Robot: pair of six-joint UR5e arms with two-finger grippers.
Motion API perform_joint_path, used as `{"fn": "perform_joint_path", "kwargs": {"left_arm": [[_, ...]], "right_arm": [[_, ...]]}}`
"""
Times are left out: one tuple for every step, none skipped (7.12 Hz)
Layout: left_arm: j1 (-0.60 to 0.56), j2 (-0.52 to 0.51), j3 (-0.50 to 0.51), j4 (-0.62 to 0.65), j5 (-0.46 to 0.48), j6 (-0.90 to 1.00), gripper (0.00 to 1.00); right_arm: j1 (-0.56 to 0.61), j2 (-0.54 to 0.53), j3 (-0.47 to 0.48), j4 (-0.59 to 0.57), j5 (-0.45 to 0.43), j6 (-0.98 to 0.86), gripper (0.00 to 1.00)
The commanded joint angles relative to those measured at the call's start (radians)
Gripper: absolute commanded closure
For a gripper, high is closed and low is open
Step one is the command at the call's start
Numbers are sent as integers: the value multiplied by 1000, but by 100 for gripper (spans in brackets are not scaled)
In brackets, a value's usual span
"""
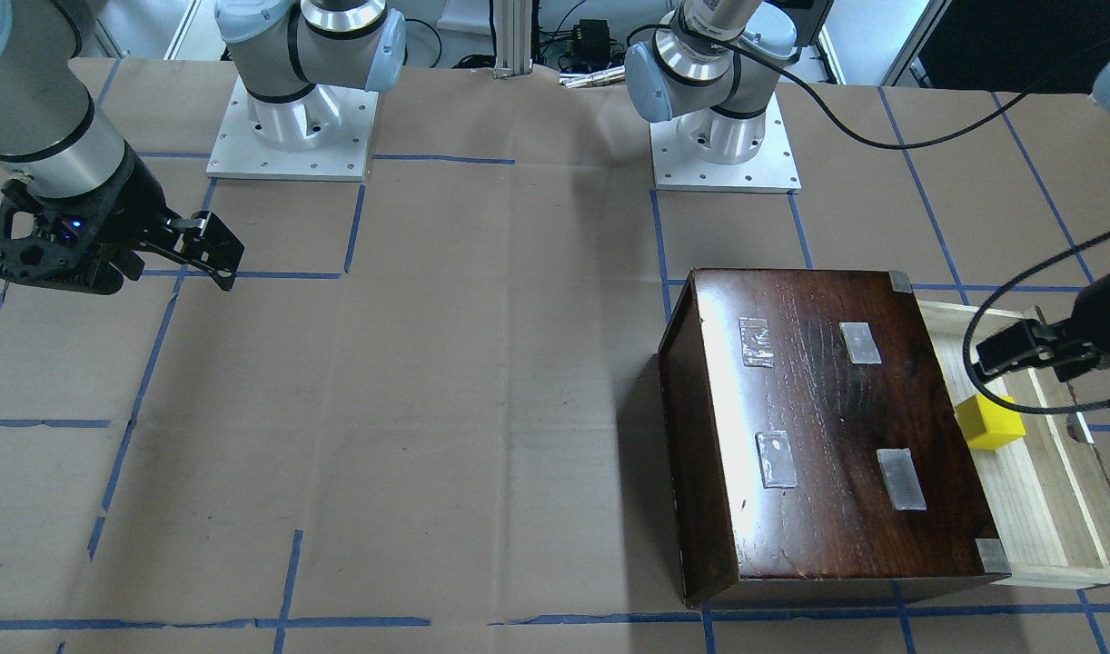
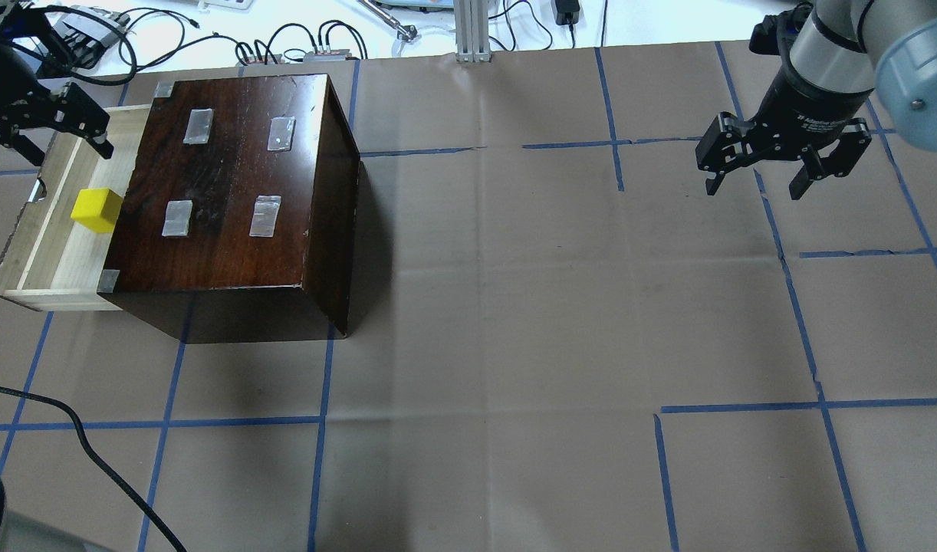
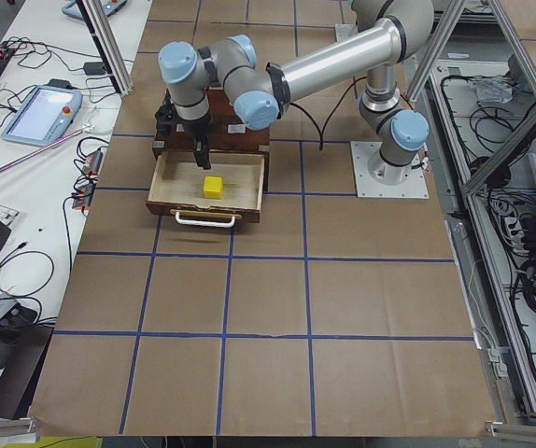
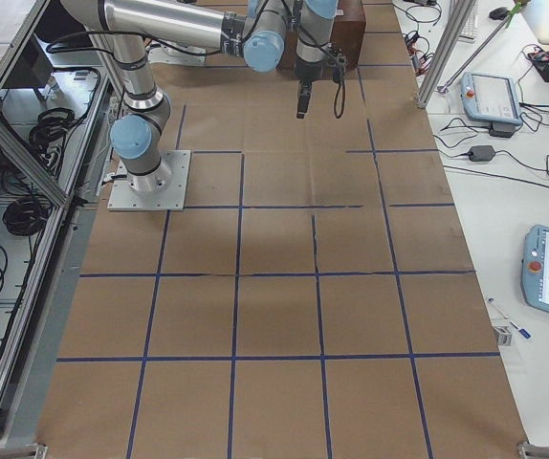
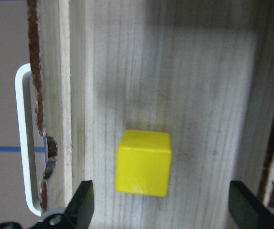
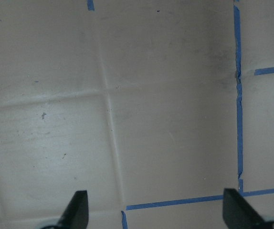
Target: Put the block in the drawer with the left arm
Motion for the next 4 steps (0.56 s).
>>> {"fn": "perform_joint_path", "kwargs": {"left_arm": [[-181, 111, -52, -29, 4, -196, 2], [-258, 152, -102, -27, -8, -258, 1], [-318, 183, -155, -10, -6, -263, 1], [-334, 193, -169, -10, -9, -263, 1]], "right_arm": [[0, 0, 0, 0, 0, 0, 0], [0, 1, 0, 0, 0, 1, 0], [0, 0, 0, 0, 0, 1, 0], [0, 1, 0, 0, 0, 0, 0]]}}
